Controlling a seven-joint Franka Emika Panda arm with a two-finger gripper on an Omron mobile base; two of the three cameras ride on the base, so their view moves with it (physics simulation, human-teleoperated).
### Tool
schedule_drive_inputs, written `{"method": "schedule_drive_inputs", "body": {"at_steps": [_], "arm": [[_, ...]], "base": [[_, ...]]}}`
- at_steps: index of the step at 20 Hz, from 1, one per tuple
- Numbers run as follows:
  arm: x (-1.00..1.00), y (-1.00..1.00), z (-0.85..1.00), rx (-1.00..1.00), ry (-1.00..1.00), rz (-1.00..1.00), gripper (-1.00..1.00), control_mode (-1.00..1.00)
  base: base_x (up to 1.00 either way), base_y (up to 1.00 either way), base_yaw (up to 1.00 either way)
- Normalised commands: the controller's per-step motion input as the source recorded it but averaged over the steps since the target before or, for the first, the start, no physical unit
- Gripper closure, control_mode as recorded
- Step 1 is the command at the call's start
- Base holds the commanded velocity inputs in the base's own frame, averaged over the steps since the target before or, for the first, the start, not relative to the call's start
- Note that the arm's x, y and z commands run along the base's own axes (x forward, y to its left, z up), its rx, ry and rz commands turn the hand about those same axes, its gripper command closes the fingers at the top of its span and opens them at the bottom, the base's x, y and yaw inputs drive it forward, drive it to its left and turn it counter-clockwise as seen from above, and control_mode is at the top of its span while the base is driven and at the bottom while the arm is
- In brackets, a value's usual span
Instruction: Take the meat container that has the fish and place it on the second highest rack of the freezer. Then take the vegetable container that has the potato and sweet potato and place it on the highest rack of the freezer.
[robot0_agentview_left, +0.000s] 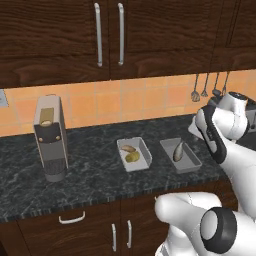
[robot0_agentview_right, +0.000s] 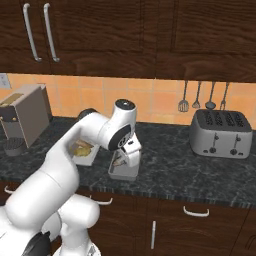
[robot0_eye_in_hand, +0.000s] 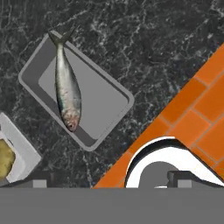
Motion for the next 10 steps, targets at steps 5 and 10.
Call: {"method": "schedule_drive_inputs", "body": {"at_steps": [5, 10], "arm": [[0.00, -0.20, -0.27, 0.07, 0.00, -0.15, -1.00, -1.00], [0.08, 0.03, -0.54, 0.00, 0.10, -0.09, -1.00, -1.00]], "base": [[0.00, 0.00, 0.00], [0.00, 0.00, 0.00]]}}
